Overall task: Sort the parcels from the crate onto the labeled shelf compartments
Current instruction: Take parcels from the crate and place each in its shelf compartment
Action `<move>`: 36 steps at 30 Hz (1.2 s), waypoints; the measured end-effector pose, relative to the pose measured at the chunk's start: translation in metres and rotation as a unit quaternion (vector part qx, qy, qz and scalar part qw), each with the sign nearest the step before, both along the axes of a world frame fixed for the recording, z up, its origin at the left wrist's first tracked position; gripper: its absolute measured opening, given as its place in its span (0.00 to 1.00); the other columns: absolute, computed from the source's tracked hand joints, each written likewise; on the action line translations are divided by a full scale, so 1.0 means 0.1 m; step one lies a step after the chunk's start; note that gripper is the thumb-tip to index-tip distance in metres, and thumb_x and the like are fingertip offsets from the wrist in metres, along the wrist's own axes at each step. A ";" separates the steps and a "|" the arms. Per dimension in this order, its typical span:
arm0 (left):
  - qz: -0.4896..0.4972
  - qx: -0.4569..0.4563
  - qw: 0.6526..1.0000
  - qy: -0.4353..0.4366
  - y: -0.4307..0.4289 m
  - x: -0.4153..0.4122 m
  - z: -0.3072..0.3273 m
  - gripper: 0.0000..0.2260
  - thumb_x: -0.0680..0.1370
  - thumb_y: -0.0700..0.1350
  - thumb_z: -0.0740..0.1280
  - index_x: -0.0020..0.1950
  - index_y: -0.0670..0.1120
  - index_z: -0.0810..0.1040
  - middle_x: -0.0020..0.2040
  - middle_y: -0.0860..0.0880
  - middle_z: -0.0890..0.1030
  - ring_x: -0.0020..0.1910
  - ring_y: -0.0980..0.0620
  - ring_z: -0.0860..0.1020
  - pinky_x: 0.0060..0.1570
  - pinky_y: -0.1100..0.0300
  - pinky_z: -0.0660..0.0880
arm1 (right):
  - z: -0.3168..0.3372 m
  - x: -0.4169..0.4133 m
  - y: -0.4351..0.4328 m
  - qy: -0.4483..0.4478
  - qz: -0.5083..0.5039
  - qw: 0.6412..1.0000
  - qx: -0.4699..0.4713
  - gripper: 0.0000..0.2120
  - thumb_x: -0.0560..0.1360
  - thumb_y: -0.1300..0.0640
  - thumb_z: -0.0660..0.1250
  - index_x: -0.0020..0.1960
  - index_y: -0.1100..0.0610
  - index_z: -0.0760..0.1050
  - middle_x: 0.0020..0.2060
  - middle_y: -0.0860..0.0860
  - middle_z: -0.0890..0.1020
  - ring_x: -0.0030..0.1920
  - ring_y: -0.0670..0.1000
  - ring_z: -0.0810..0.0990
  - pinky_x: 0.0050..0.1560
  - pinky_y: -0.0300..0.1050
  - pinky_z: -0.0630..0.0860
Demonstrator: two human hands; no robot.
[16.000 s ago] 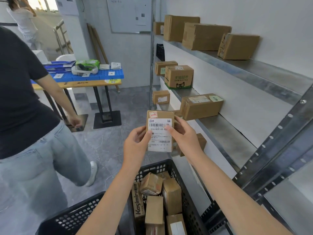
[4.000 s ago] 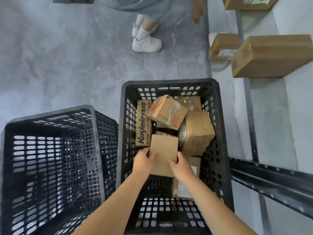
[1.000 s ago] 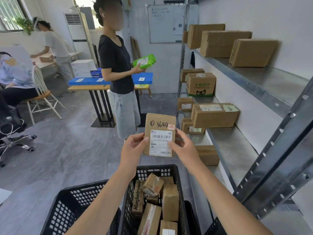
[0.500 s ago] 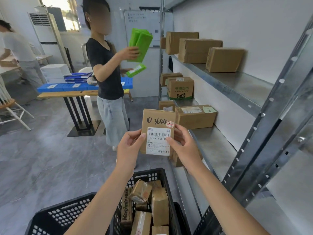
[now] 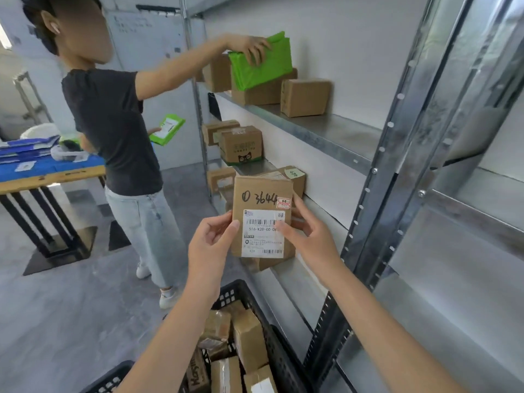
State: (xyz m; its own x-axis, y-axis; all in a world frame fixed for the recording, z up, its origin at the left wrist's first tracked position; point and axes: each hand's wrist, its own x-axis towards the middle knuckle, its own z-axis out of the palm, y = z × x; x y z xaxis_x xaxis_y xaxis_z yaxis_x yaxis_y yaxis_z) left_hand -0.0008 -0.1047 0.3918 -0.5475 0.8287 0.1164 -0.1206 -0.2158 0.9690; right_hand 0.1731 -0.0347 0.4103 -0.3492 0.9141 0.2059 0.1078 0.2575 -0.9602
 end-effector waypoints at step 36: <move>-0.389 0.217 0.895 0.011 0.04 3.20 1.30 0.14 0.79 0.37 0.68 0.64 0.43 0.77 0.49 0.61 0.85 0.52 0.64 0.82 0.43 0.71 0.77 | 1.21 2.93 -1.47 -0.002 -0.437 0.873 0.217 0.26 0.76 0.61 0.72 0.72 0.50 0.70 0.62 0.43 0.80 0.63 0.39 0.76 0.64 0.47 0.77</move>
State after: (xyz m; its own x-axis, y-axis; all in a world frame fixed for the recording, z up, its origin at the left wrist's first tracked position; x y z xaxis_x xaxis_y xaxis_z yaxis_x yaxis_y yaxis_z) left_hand 0.3192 -0.1008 0.5213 0.1812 0.8324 0.5236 -0.3804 -0.4317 0.8179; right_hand 0.4663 -0.1820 0.5309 0.4415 0.6679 0.5992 0.4476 0.4148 -0.7922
